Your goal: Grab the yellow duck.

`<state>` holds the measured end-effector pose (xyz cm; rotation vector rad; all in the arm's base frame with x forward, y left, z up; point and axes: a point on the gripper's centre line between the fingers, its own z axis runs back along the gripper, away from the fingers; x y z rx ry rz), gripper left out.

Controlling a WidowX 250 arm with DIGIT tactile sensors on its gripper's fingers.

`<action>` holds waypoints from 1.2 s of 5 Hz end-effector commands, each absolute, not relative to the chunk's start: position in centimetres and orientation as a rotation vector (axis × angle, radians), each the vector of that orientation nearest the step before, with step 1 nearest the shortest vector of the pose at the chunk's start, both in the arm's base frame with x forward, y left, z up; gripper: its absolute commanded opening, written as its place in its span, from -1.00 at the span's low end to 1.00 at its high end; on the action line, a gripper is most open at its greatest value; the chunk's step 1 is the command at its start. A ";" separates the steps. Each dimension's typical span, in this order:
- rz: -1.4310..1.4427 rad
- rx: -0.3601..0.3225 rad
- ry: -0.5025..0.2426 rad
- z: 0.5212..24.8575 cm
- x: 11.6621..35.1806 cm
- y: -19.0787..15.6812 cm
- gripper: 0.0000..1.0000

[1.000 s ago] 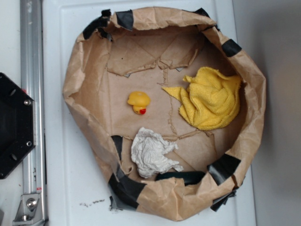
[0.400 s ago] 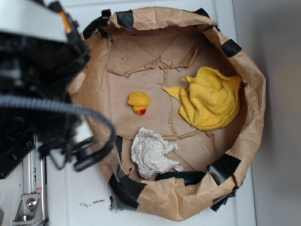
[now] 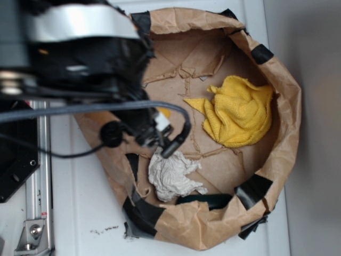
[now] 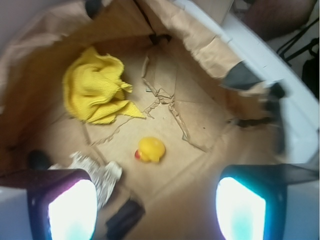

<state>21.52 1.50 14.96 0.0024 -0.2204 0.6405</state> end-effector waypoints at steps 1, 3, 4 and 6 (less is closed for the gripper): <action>0.651 0.017 -0.209 11.3 24.4 2.9 1.00; 0.650 0.032 -0.165 8.7 23.9 4.2 1.00; 0.646 -0.003 -0.133 6.3 23.9 4.8 1.00; 0.626 -0.075 -0.108 4.5 25.5 3.8 1.00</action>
